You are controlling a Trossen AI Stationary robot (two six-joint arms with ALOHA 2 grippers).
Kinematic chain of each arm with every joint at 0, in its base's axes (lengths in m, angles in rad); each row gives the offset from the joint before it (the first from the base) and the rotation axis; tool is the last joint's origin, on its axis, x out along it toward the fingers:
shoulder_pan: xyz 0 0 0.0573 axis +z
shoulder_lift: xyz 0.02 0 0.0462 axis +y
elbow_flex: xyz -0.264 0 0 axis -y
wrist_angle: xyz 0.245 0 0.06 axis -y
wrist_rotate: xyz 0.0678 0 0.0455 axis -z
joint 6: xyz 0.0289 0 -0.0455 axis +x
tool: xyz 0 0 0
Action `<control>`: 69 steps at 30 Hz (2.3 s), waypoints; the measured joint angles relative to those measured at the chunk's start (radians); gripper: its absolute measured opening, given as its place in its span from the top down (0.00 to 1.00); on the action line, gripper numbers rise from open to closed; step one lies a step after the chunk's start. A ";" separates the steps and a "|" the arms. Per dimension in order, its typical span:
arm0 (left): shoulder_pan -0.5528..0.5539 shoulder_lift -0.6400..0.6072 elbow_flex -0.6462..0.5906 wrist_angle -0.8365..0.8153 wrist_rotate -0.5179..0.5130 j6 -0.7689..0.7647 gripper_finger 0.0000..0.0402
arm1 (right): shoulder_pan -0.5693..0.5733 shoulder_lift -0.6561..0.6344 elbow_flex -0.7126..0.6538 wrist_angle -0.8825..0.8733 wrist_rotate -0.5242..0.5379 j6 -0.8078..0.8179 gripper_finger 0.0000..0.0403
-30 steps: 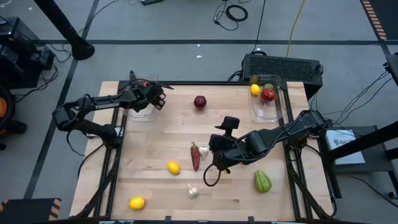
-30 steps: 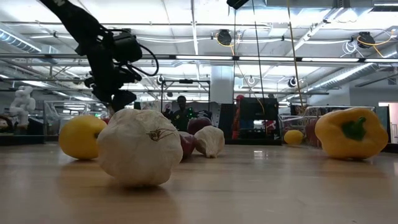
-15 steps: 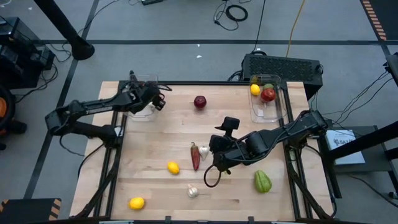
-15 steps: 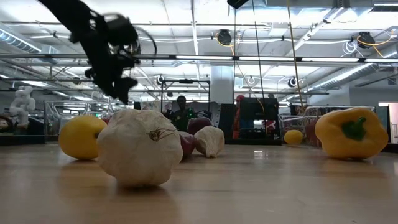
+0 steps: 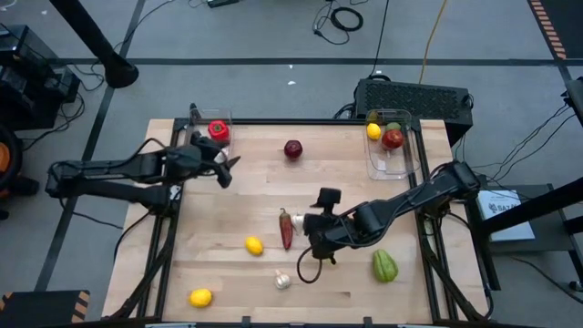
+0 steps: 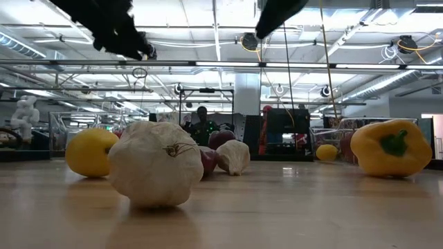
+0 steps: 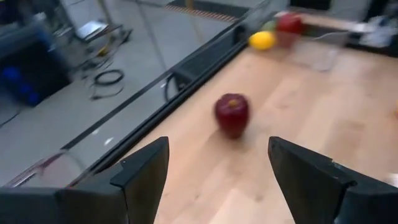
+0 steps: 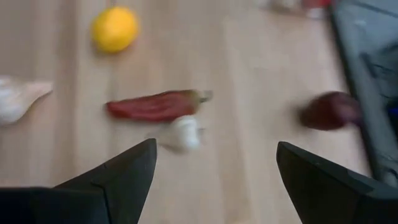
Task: Sort produce into baskets
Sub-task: Put the red chili pepper into the left transparent bin
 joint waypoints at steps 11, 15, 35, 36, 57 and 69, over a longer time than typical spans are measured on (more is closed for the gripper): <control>-0.081 -0.030 0.000 0.046 0.000 0.089 0.30 | -0.051 0.041 -0.230 0.522 -0.242 -0.389 0.20; -0.081 -0.030 0.000 0.061 0.000 0.104 0.30 | -0.061 0.089 -0.232 0.553 -0.222 -0.456 0.20; -0.081 -0.030 0.000 0.051 -0.003 0.105 0.30 | -0.041 0.332 -0.171 0.642 -0.099 -0.914 0.22; -0.081 -0.030 0.000 0.051 -0.003 0.106 0.30 | -0.043 0.341 -0.165 0.642 -0.099 -0.927 0.22; -0.082 -0.030 0.000 0.052 -0.004 0.129 0.30 | -0.068 0.411 -0.099 0.644 -0.097 -0.882 0.46; -0.082 -0.030 0.000 0.053 -0.003 0.128 0.30 | -0.069 0.411 -0.099 0.653 -0.096 -0.875 0.67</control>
